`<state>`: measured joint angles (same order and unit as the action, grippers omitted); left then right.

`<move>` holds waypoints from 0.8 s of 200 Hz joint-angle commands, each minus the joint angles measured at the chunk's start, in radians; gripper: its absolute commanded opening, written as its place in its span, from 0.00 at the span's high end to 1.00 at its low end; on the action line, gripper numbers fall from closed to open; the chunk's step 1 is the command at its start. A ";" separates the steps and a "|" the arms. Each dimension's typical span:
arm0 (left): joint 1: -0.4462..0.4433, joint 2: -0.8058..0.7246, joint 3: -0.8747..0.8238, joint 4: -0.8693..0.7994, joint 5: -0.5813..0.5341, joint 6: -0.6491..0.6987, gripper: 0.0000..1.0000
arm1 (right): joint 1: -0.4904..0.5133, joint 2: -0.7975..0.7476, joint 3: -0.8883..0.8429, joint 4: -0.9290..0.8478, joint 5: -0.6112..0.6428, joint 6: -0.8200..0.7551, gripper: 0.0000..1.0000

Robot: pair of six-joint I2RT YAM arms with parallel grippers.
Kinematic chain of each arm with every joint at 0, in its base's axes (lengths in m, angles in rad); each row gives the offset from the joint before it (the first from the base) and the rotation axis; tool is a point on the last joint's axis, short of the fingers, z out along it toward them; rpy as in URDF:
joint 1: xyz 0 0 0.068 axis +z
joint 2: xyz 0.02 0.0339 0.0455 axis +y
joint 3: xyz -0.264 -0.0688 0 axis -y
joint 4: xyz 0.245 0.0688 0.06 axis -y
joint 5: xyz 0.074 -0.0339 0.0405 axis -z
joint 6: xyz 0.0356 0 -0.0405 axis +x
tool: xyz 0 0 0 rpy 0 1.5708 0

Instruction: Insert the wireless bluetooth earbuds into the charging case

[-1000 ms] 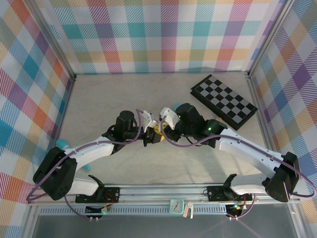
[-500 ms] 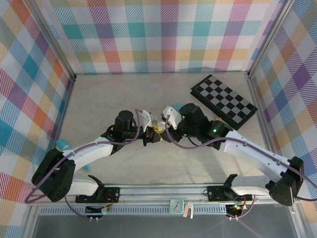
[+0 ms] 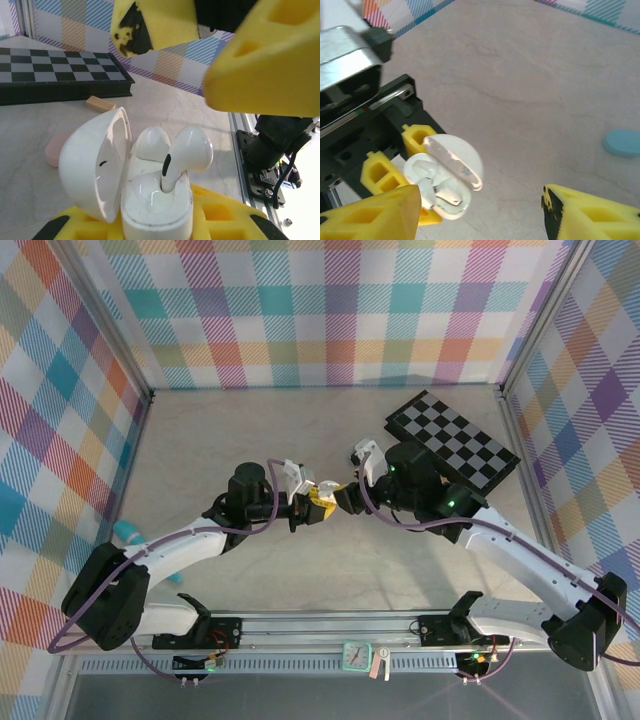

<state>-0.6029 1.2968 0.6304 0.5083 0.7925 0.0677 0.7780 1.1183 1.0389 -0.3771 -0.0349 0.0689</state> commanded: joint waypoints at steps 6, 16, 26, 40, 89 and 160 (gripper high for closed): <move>-0.006 -0.026 -0.011 0.047 0.019 0.011 0.94 | -0.003 0.009 -0.010 0.018 -0.004 0.047 0.35; -0.006 -0.028 -0.009 0.050 0.020 0.008 0.94 | -0.003 0.013 -0.008 0.011 -0.011 0.037 0.34; -0.006 -0.028 -0.010 0.054 0.018 0.004 0.94 | -0.005 0.017 -0.007 0.006 -0.023 0.031 0.34; -0.006 -0.032 -0.012 0.056 0.017 -0.001 0.94 | -0.004 0.023 -0.005 0.002 -0.048 0.018 0.33; -0.006 -0.048 -0.011 0.053 0.015 -0.002 0.94 | -0.003 0.042 0.001 0.000 -0.083 0.014 0.32; -0.006 -0.044 -0.007 0.066 0.027 -0.005 0.94 | -0.003 0.098 0.041 -0.014 -0.119 0.012 0.28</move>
<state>-0.6029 1.2797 0.6235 0.5095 0.7925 0.0669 0.7773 1.1919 1.0416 -0.3695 -0.1413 0.0898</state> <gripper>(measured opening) 0.213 0.715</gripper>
